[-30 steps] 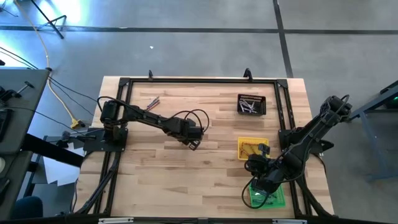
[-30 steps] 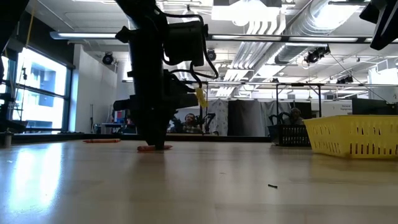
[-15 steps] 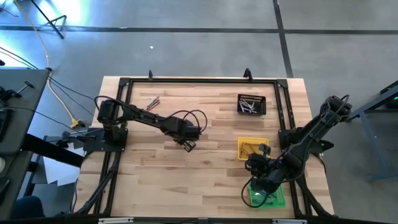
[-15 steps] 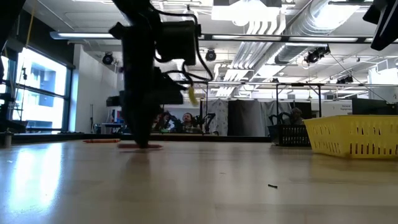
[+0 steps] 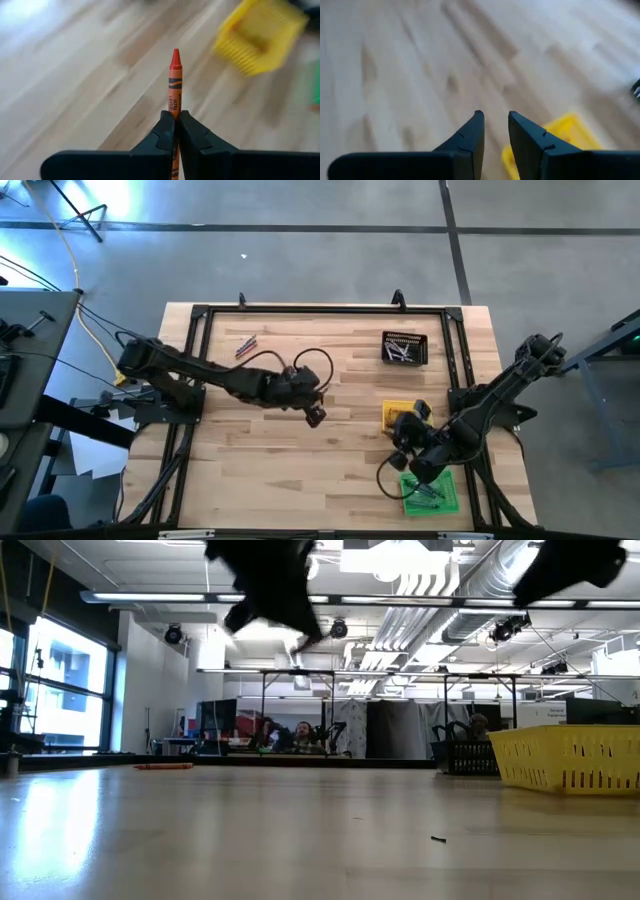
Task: Sort crayons
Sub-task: Put the orange crayon into the yellow basket
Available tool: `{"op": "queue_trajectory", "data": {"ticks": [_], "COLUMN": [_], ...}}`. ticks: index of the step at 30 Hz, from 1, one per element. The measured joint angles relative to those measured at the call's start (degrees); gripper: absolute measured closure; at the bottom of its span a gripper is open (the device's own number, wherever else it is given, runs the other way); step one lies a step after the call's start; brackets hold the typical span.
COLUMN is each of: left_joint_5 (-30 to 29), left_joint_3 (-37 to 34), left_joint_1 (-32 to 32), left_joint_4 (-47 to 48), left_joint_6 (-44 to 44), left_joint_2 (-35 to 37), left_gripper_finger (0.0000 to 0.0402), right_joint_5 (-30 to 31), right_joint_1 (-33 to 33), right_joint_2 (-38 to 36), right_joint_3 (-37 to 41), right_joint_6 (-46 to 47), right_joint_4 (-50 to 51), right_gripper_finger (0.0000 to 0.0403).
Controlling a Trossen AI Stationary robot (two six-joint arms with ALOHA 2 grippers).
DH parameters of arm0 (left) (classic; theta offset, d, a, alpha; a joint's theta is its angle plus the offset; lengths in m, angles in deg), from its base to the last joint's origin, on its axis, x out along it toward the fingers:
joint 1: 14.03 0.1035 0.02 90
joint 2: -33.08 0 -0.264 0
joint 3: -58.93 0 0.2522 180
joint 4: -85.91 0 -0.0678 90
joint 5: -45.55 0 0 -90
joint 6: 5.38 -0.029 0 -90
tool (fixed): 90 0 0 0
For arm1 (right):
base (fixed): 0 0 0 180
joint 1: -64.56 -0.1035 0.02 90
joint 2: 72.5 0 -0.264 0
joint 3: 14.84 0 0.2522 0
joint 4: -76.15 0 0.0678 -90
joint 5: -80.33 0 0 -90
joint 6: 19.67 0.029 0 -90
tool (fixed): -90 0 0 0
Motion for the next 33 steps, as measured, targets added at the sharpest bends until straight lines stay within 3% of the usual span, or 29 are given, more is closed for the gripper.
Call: {"op": "queue_trajectory", "data": {"ticks": [6,11,19,23,28,33], "left_joint_5": [-5.4,-10.3,-16.3,-17.6,-26.4,-33.9], "left_joint_3": [0.2,0.2,0.2,0.2,0.2,0.2], "left_joint_1": [-6.3,-10.3,-13.7,-15.1,-17.4,-20.3], "left_joint_4": [-13.7,-17.5,-23.1,-27.1,-27.0,-27.9], "left_joint_6": [-8.7,-12.3,-13.3,-15.0,-15.2,-15.1], "left_joint_2": [1.7,1.6,1.0,-0.8,-2.0,-1.9], "left_gripper_finger": [0.0401,0.0401,0.0401,0.0401,0.0401,0.0401], "right_joint_5": [12.8,19.3,20.9,20.1,14.5,15.0], "right_joint_1": [1.1,1.1,2.8,3.4,3.3,3.4], "right_joint_2": [0.0,0.4,3.4,5.9,8.6,8.6], "right_joint_3": [0.0,0.0,0.0,0.0,0.0,0.0], "right_joint_6": [-5.2,-10.9,-21.8,-33.3,-46.9,-51.6], "right_joint_4": [-5.4,-11.8,-24.7,-34.8,-47.4,-50.2], "right_gripper_finger": [0.0320,0.0320,0.0320,0.0320,0.0320,0.0320]}}
